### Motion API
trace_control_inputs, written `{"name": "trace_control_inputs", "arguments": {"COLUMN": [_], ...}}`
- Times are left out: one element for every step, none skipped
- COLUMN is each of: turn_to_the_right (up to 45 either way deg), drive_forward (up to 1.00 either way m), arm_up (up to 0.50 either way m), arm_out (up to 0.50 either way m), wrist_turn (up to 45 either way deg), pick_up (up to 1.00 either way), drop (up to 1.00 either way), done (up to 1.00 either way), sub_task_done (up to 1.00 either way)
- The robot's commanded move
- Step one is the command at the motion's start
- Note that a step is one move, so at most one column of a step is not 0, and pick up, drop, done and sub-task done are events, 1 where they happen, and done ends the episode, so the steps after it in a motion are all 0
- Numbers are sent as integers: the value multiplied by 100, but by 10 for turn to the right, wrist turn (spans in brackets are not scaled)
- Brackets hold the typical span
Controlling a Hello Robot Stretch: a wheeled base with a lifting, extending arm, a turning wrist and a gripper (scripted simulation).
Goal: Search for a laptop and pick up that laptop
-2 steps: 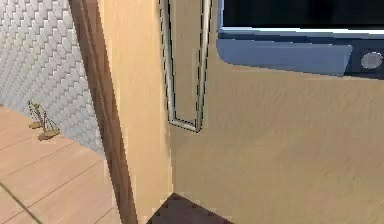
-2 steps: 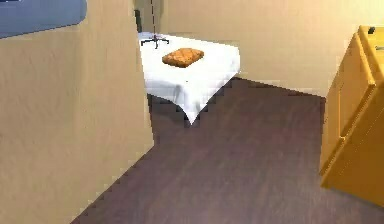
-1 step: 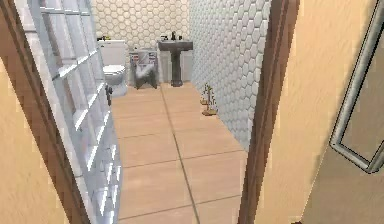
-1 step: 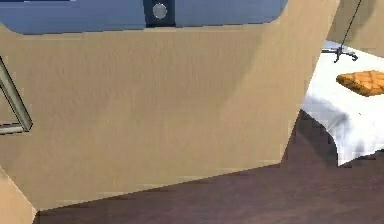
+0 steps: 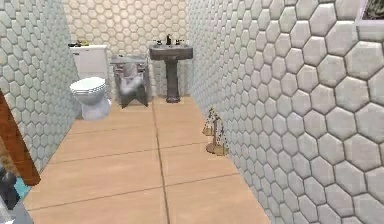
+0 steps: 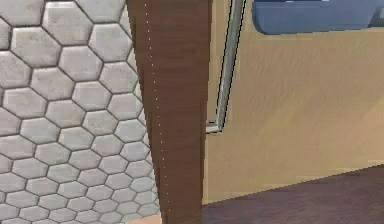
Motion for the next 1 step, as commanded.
{"name": "trace_control_inputs", "arguments": {"turn_to_the_right": [-60], "drive_forward": [0], "arm_up": [0], "arm_out": [0], "wrist_turn": [0], "pick_up": [0], "drop": [0], "done": [0], "sub_task_done": [0]}}
